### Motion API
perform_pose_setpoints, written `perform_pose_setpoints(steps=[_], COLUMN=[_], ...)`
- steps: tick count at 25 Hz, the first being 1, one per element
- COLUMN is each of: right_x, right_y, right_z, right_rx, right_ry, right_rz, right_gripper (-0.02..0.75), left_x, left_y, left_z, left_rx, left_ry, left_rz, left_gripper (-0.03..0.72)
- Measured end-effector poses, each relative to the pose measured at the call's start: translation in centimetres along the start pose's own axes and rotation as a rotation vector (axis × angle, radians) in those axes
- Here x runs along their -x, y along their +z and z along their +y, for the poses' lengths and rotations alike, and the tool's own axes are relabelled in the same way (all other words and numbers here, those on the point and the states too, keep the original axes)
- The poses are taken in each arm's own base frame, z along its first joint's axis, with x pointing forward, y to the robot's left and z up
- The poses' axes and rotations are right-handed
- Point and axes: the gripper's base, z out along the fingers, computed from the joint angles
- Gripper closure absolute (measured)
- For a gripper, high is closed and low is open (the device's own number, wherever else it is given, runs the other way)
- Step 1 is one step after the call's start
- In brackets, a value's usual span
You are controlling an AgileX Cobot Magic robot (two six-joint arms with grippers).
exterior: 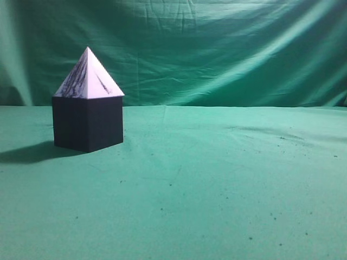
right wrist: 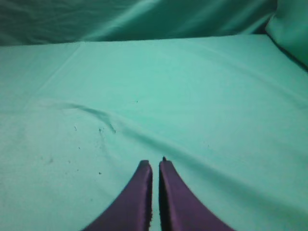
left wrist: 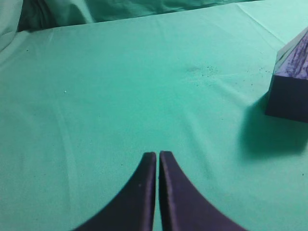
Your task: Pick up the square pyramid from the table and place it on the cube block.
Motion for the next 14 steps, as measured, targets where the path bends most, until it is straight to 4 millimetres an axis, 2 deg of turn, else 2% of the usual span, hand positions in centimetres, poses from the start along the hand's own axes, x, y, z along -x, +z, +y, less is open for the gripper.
perform_pose_setpoints(steps=[8, 9, 10, 11, 13, 14], right_x=[-0.32, -0.32, -0.32, -0.32, -0.32, -0.32], right_y=[0.01, 0.01, 0.01, 0.01, 0.01, 0.01], right_z=[0.00, 0.00, 0.00, 0.00, 0.00, 0.00], right_rx=[0.001, 0.001, 0.001, 0.001, 0.001, 0.001], right_ry=[-0.002, -0.002, -0.002, -0.002, -0.002, -0.002], right_rz=[0.032, 0.032, 0.032, 0.032, 0.032, 0.032], right_gripper=[0.738, 0.691, 0.738, 0.691, 0.691, 0.738], left_x=[0.00, 0.00, 0.00, 0.00, 0.00, 0.00], left_y=[0.00, 0.00, 0.00, 0.00, 0.00, 0.00], left_z=[0.00, 0.00, 0.00, 0.00, 0.00, 0.00], left_rx=[0.000, 0.000, 0.000, 0.000, 0.000, 0.000], left_ry=[0.000, 0.000, 0.000, 0.000, 0.000, 0.000], left_rz=[0.000, 0.000, 0.000, 0.000, 0.000, 0.000], left_gripper=[0.688, 0.688, 0.688, 0.688, 0.688, 0.688])
